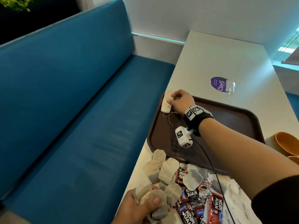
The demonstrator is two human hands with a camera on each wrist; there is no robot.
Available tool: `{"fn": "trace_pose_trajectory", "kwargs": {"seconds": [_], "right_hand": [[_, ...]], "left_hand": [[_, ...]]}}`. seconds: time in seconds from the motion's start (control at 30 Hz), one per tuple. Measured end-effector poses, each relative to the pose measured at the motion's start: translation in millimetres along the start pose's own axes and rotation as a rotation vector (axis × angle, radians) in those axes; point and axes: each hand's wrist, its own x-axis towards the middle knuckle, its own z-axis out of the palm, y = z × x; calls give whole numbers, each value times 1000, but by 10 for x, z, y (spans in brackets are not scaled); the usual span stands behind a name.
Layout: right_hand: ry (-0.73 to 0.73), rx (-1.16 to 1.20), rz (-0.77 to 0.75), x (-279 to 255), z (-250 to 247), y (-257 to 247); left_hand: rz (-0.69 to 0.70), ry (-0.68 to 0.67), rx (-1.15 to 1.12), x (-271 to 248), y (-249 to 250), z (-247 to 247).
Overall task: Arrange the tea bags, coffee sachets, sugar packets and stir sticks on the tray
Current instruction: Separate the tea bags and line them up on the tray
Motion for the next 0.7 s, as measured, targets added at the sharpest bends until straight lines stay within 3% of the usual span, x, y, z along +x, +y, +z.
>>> {"fn": "trace_pose_trajectory", "kwargs": {"seconds": [0.13, 0.33, 0.53, 0.7], "right_hand": [[-152, -187, -68, -15, 21, 36], [-157, -299, -51, 59, 83, 68], [-111, -182, -82, -129, -54, 22], [-121, -68, -138, -737, -378, -142]], "left_hand": [[11, -4, 16, 23, 14, -3], [18, -13, -14, 5, 7, -11], [8, -63, -249, -23, 8, 52], [33, -127, -402, -60, -14, 87]]}}
